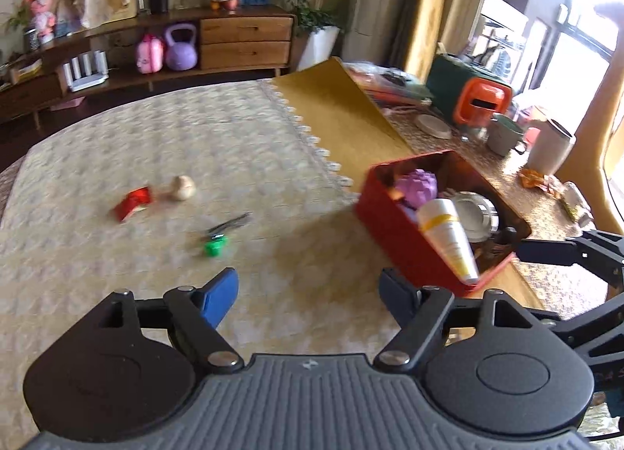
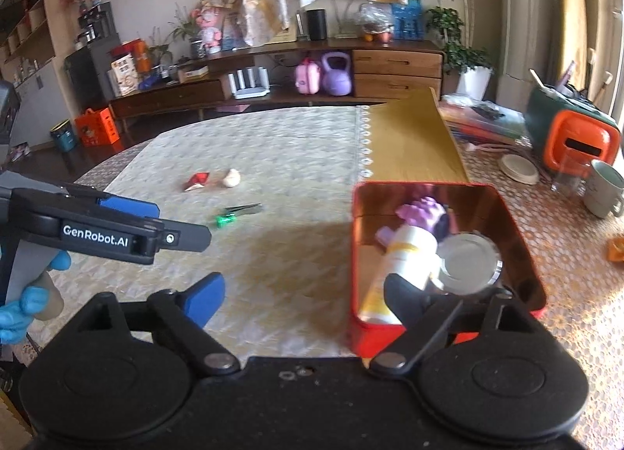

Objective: Organize rigid objects
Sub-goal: 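Move the left tool toward the red candy while the right tool approaches the green pushpin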

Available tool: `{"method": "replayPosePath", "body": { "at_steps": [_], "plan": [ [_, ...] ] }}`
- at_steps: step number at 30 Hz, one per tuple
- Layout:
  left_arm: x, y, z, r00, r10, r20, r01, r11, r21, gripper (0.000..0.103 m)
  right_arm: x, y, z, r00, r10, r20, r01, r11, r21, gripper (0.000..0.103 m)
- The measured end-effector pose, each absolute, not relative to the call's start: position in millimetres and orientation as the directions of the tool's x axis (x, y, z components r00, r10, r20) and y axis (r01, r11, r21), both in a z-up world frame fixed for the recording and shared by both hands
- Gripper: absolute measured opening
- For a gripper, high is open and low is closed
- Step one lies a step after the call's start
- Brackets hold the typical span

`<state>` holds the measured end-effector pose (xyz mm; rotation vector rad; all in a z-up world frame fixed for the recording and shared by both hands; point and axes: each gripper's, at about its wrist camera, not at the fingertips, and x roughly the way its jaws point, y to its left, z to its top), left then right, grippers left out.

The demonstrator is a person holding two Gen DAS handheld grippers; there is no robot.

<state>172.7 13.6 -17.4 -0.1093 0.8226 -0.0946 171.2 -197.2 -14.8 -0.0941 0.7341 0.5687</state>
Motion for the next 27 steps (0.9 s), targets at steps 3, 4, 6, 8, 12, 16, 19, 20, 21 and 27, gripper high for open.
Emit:
{"method": "replayPosePath", "body": {
  "at_steps": [3,4,6,8,12,16,19,20,21,27],
  "plan": [
    [171,35,-20,0.685,-0.093,-0.722,-0.002,0.992,-0.129,0.084,170,-183,-15,0.597,0.47,-0.65,-0.541,0.834,0.106,0.102],
    [171,41,-20,0.689,-0.084,-0.72,-0.013,0.992,-0.128,0.084,169,-179,-15,0.599,0.473,-0.646,-0.547,0.831,0.101,0.103],
    [173,53,-22,0.693,-0.07,-0.717,-0.034,0.991,-0.13,0.084,169,-168,-16,0.596,0.477,-0.645,-0.563,0.822,0.088,0.103],
    [173,67,-24,0.699,-0.052,-0.713,-0.056,0.99,-0.127,0.084,170,-156,-17,0.591,0.482,-0.647,-0.573,0.815,0.083,0.103],
    [179,92,-31,0.705,0.001,-0.709,-0.107,0.989,-0.104,0.084,174,-133,-23,0.568,0.496,-0.656,-0.6,0.796,0.082,0.103],
    [191,117,-41,0.7,0.035,-0.714,-0.156,0.982,-0.105,0.084,183,-109,-33,0.544,0.499,-0.674,-0.623,0.779,0.074,0.103],
    [203,132,-49,0.697,0.06,-0.715,-0.185,0.978,-0.099,0.084,190,-94,-40,0.53,0.496,-0.688,-0.634,0.771,0.067,0.103],
    [208,137,-51,0.694,0.069,-0.717,-0.198,0.975,-0.098,0.084,194,-89,-43,0.523,0.496,-0.693,-0.639,0.767,0.067,0.103],
    [212,142,-53,0.692,0.073,-0.718,-0.207,0.973,-0.1,0.084,196,-85,-45,0.519,0.496,-0.696,-0.643,0.763,0.065,0.103],
    [245,158,-65,0.704,0.078,-0.705,-0.151,0.988,-0.041,0.084,213,-63,-59,0.49,0.495,-0.717,-0.681,0.731,0.04,0.102]
  ]
}}
